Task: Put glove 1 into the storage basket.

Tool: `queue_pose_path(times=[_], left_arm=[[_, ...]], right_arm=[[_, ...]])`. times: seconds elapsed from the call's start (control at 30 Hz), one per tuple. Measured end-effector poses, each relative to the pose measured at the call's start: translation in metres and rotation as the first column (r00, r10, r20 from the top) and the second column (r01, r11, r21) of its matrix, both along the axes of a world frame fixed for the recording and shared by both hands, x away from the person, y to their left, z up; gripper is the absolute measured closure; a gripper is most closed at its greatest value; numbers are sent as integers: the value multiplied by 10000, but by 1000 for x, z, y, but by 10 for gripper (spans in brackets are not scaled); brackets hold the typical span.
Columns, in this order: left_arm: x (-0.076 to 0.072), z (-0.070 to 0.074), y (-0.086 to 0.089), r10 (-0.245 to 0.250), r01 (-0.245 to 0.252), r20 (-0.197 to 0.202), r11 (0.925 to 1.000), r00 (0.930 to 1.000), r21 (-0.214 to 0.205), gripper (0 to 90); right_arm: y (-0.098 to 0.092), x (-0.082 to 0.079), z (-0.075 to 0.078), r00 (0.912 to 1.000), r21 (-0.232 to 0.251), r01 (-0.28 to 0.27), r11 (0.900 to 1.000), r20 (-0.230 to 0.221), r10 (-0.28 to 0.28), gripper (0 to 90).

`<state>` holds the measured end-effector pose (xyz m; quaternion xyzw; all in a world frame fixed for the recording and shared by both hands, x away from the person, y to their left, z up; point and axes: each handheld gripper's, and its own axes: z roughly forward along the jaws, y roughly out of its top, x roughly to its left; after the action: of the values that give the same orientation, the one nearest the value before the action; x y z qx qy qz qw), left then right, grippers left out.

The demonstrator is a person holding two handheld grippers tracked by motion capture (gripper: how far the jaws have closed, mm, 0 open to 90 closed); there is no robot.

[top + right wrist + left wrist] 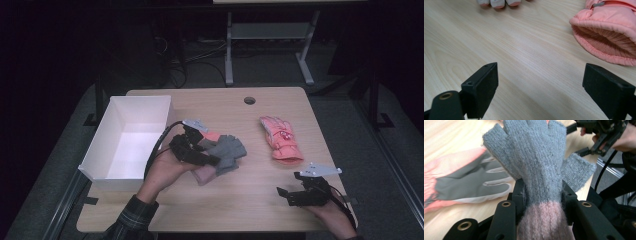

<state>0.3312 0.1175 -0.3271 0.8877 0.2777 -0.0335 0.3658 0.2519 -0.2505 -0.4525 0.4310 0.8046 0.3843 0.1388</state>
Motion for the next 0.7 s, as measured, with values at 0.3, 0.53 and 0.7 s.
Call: queue_pose_path(times=[0.3, 0.53, 0.7], left_arm=[[11, 25, 24, 715, -715, 342, 9974, 9969, -7, 652], [18, 41, 47, 1342, -1341, 605, 9909, 9891, -65, 651], [24, 51, 69, 1830, -1853, 858, 9825, 9794, 187, 651]], right_arm=[[0, -1, 1, 9999, 26, 18, 10000, 100, -18, 129], [8, 2, 1, 9997, -1, -216, 9998, 106, 216, 129], [13, 5, 1, 9987, -62, -486, 9988, 159, 487, 129]])
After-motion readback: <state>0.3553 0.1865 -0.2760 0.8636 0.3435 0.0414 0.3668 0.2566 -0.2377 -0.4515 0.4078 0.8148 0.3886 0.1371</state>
